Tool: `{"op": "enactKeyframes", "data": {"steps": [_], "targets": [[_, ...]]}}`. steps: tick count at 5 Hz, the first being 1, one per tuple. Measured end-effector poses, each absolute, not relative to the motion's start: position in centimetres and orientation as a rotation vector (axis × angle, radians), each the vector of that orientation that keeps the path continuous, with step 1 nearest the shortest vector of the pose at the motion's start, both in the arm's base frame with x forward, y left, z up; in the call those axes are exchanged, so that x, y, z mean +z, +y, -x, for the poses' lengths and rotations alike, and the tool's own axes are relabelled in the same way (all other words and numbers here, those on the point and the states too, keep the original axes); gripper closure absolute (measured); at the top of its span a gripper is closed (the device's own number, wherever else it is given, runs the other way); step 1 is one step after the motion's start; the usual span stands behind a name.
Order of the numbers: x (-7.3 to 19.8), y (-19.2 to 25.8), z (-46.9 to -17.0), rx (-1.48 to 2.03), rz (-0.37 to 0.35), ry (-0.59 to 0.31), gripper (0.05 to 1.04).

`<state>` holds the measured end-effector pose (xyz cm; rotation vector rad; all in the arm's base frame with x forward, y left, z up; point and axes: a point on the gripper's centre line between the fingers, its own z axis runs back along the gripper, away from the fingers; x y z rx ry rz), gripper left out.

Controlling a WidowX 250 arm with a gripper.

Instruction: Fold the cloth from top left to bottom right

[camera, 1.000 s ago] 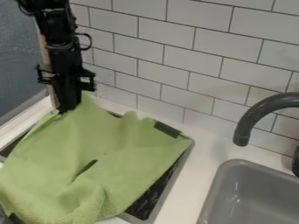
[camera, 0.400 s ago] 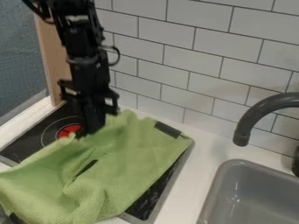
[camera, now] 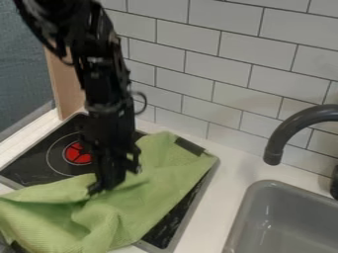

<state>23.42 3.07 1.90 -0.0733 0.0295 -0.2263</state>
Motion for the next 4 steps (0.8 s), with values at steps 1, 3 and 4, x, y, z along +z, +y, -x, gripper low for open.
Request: {"op": "enactKeyframes", "data": {"steps": [1,3,4], "targets": [[1.09,2.63,-23.28,-0.226,0.062,0.023,0.994],[1.09,2.65,-23.2,-0.172,0.06,0.03,0.548],[1.65,2.85,-23.76,-0.149,0.08,0.022,0.247]]}}
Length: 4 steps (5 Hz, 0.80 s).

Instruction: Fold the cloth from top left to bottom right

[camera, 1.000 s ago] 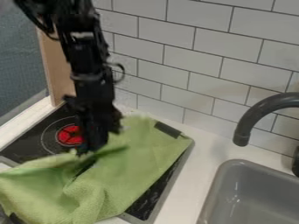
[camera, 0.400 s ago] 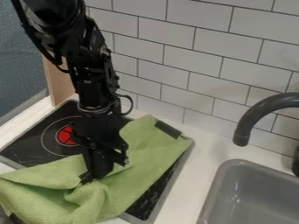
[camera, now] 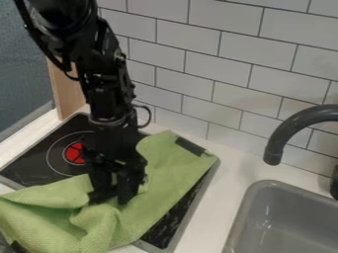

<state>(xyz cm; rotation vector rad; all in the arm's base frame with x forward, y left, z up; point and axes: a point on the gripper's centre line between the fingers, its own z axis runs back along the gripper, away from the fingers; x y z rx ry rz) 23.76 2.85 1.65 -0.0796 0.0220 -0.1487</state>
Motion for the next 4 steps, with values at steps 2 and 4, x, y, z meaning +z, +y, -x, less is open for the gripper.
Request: {"op": "enactKeyframes", "data": {"steps": [2,4], "targets": [[4.7,2.5,-24.0,-0.129,0.128,-0.032,0.077],[9.3,3.1,-24.2,-0.097,0.203,-0.125,0.085]]}}
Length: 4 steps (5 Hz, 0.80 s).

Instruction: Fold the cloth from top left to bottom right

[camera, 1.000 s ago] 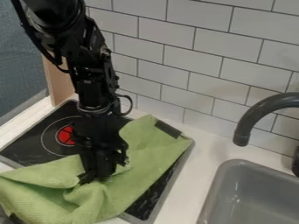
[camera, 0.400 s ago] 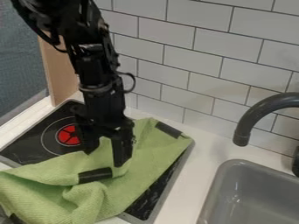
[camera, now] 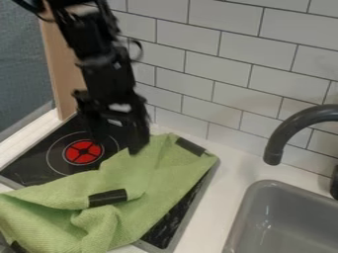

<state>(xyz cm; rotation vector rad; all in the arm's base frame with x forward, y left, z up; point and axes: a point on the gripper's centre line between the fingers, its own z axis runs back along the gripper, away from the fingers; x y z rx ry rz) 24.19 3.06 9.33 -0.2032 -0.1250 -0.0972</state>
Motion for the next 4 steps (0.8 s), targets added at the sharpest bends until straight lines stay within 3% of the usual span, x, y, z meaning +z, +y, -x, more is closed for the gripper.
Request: {"op": "enactKeyframes", "data": {"steps": [4], "targets": [[9.37,3.05,-24.17,-0.105,0.203,-0.126,0.085]]}}
